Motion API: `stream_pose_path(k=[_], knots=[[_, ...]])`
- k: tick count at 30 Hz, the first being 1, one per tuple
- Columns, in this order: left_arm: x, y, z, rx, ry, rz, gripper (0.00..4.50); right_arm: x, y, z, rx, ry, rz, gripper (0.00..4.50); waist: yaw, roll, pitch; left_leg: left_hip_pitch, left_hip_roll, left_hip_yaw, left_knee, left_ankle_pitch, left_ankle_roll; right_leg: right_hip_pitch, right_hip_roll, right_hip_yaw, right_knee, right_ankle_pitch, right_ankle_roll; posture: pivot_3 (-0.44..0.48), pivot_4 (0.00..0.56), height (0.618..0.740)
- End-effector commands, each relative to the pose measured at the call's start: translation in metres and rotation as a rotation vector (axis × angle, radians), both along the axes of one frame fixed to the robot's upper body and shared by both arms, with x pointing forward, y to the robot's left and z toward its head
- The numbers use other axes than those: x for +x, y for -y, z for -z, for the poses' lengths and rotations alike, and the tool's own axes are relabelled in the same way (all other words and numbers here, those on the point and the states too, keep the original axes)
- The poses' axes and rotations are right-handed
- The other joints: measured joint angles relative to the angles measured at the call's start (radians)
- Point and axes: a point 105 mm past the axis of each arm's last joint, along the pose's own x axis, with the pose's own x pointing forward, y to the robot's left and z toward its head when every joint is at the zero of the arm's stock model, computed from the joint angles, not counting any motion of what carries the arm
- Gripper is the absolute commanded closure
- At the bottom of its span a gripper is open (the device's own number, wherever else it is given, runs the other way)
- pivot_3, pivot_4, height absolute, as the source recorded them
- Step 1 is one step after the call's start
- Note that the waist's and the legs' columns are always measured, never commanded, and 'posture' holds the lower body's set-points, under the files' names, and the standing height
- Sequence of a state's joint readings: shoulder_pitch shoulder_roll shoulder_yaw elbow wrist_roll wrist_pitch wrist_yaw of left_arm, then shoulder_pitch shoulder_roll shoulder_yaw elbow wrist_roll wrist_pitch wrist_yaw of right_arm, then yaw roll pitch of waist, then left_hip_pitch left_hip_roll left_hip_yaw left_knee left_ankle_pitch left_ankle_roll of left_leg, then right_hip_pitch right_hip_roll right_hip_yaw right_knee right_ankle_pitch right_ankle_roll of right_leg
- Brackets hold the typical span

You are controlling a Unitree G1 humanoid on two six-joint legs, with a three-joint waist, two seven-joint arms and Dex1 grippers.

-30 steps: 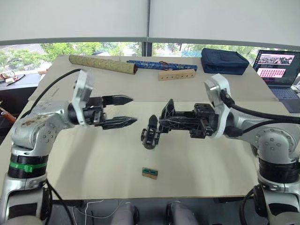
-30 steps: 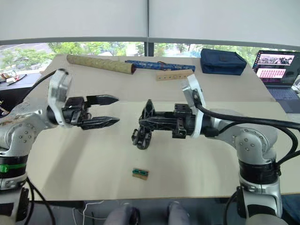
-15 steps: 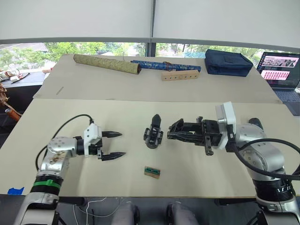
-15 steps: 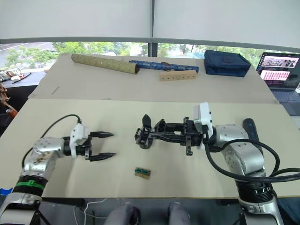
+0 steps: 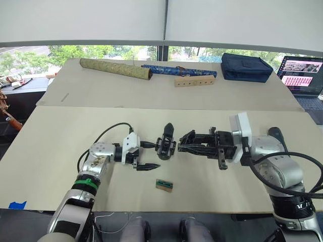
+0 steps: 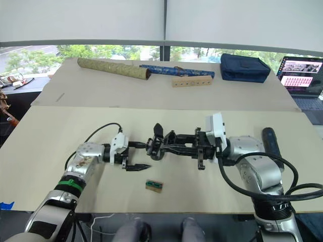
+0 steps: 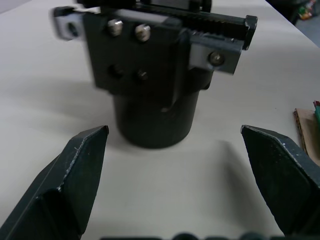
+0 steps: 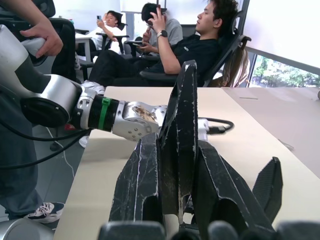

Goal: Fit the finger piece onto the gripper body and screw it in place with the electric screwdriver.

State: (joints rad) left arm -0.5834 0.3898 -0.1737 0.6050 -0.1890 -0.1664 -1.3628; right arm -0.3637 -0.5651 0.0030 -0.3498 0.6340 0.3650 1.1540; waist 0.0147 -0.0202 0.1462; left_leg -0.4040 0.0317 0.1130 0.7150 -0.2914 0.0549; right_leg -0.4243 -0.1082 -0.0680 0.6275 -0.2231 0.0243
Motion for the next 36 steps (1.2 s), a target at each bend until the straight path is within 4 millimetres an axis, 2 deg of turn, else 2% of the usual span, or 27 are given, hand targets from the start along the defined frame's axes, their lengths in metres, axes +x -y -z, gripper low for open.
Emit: stream_pose_path(k=[1,6,13,16,19,27,36], knots=[[0.003,0.011,-0.003,-0.004,0.011,0.022,0.00,-0.008,-0.004,-0.007,0.014,0.055,-0.016,4.07,-0.001,0.000,0.000,0.000,0.000,0.000,0.000,0.000,0.000,0.000,0.000,0.000,0.000,0.000,0.000,0.000,0.150,0.740],[0.008,0.022,-0.006,-0.022,0.001,0.034,0.00,-0.011,-0.007,-0.002,0.004,0.049,-0.020,4.07,-0.002,0.000,0.000,0.000,0.000,0.000,0.000,0.000,0.000,0.000,0.000,0.000,0.000,0.000,0.000,0.000,0.150,0.740],[0.012,0.026,-0.001,0.010,0.011,0.050,0.00,-0.012,-0.011,0.004,-0.004,0.049,-0.022,4.07,-0.002,0.000,0.000,0.000,0.000,0.000,0.000,0.000,0.000,0.000,0.000,0.000,0.000,0.000,0.000,0.000,0.150,0.740],[0.013,0.025,0.003,0.017,0.008,0.039,0.90,-0.009,-0.017,0.006,-0.003,0.064,-0.019,4.07,-0.002,0.000,0.000,0.001,0.000,0.000,0.001,0.000,0.000,0.000,0.000,0.000,0.000,0.000,0.000,0.000,0.150,0.740],[0.012,0.021,0.009,0.033,0.003,0.033,2.19,-0.004,-0.024,0.011,-0.014,0.083,-0.007,4.07,-0.003,0.000,0.000,0.001,0.000,0.000,0.001,0.000,0.000,0.000,0.000,0.000,0.000,0.000,0.000,0.000,0.150,0.740],[0.009,0.020,0.013,0.028,-0.012,0.010,2.17,0.029,-0.040,0.024,-0.015,0.086,0.133,4.07,-0.004,0.000,0.000,0.002,0.000,0.000,0.001,0.000,0.000,0.001,0.000,0.000,0.001,0.000,0.000,0.000,0.150,0.740],[0.010,0.018,0.015,0.041,-0.010,-0.021,2.17,0.034,-0.045,0.037,-0.038,0.064,0.158,4.07,-0.005,0.000,0.000,0.002,0.000,0.000,0.000,0.000,0.000,0.001,0.000,0.000,0.002,0.000,0.000,0.000,0.150,0.740]])
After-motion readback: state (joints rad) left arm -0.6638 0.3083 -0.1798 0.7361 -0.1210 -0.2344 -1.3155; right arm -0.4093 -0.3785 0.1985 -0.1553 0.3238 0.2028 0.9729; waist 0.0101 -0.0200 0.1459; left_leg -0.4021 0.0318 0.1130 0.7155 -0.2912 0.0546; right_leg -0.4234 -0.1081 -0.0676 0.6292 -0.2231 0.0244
